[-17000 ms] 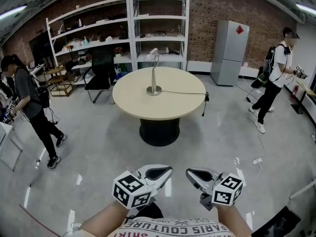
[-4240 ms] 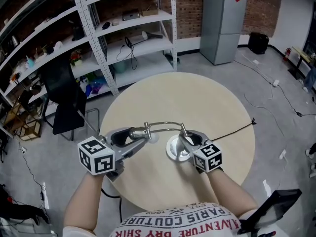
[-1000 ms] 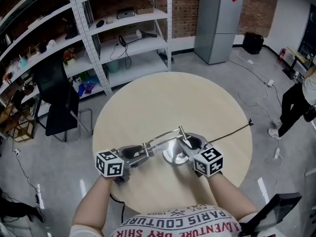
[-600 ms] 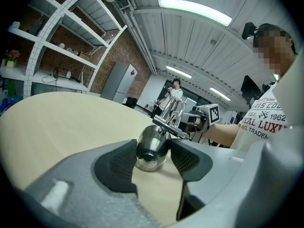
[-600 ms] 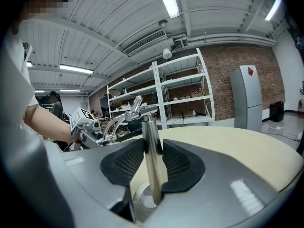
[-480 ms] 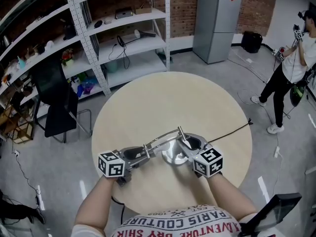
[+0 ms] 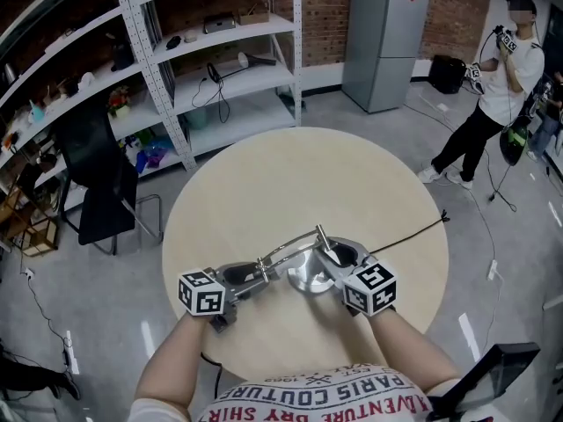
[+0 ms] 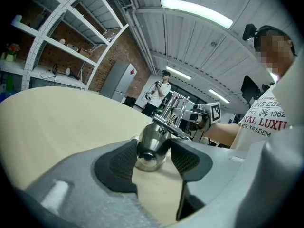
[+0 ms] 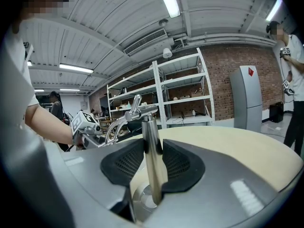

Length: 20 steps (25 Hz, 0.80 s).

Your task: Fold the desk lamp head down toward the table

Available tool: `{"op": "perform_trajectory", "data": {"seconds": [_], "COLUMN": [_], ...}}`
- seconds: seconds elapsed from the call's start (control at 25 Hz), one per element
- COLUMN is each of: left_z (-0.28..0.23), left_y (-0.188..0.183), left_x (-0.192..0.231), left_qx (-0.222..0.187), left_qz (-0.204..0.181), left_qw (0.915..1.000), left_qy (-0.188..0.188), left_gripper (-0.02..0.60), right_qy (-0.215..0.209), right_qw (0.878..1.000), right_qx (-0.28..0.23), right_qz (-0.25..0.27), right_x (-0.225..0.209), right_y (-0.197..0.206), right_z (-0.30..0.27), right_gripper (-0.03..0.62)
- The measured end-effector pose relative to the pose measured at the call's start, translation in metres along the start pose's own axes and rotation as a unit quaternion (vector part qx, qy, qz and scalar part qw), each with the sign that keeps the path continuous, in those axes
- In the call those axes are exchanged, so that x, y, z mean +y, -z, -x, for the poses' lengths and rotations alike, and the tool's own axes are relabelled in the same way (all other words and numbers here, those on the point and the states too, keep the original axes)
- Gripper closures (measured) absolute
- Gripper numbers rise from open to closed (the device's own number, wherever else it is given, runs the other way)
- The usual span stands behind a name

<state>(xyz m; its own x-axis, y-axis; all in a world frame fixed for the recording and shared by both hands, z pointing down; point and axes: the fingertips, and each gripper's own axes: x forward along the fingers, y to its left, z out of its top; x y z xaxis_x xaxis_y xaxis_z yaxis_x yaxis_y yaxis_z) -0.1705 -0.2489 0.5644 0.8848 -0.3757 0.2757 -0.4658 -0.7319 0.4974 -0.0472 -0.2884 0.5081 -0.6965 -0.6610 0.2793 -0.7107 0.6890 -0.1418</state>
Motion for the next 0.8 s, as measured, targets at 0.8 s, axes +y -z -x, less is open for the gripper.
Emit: {"op": "perform_trajectory", "data": {"seconds": [0.8], "left_z": [-0.016], "left_y": [0.013], "left_x": [0.004], "left_qx": [-0.007], "left_qz": [0.02], "left_qw": [0.9998], "left_qy": [0.007], "left_gripper": [0.368], "right_qy": [0.002], "right_qw": [1.0], "right_qx": [0.003], "right_qz": [0.001], "right_x": [-0.002], "right_y": [0.001], "right_z": [0.002], "right_gripper": [0.474]}}
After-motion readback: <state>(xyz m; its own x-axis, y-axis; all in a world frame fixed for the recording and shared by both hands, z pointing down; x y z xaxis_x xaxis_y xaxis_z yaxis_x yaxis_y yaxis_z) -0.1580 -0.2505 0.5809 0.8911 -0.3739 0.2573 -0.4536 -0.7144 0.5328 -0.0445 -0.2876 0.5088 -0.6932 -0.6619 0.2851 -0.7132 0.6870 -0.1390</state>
